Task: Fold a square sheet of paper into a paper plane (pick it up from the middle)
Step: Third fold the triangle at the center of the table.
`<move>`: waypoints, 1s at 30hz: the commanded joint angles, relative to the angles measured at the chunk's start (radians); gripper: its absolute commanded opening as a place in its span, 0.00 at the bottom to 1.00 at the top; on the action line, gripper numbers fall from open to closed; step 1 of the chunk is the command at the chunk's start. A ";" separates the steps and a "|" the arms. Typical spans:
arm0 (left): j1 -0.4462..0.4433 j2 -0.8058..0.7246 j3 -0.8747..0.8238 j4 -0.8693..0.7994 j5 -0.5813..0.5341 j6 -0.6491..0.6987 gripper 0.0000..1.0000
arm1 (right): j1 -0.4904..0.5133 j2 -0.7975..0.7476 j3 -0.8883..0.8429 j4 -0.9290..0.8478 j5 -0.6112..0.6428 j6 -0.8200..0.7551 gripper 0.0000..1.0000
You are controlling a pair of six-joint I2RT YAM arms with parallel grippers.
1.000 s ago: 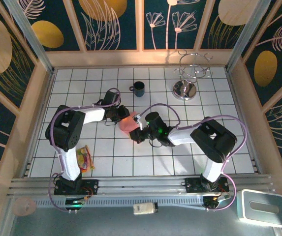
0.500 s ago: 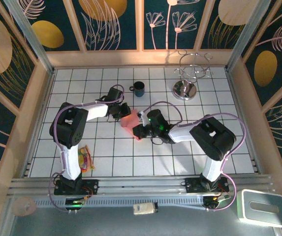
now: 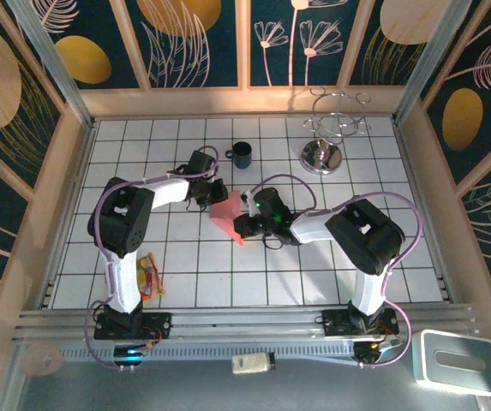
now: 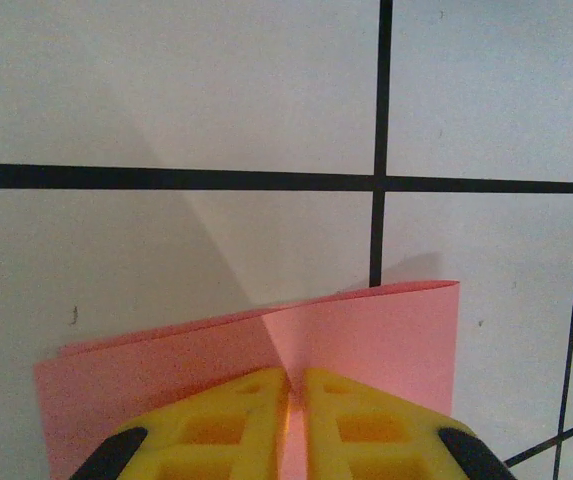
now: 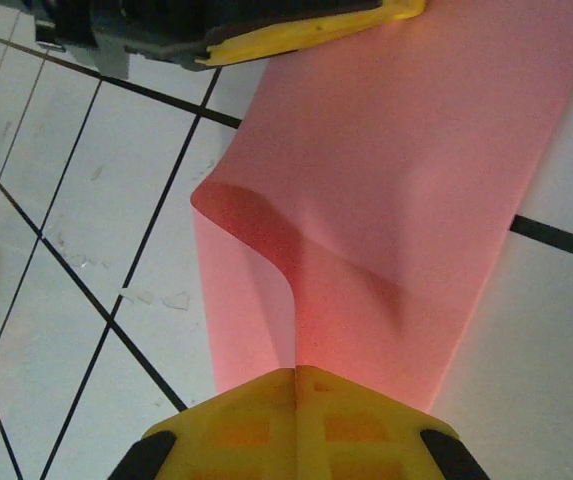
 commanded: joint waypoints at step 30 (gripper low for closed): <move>-0.008 0.079 -0.014 -0.100 0.017 0.044 0.14 | -0.011 0.076 0.087 -0.099 0.041 0.004 0.04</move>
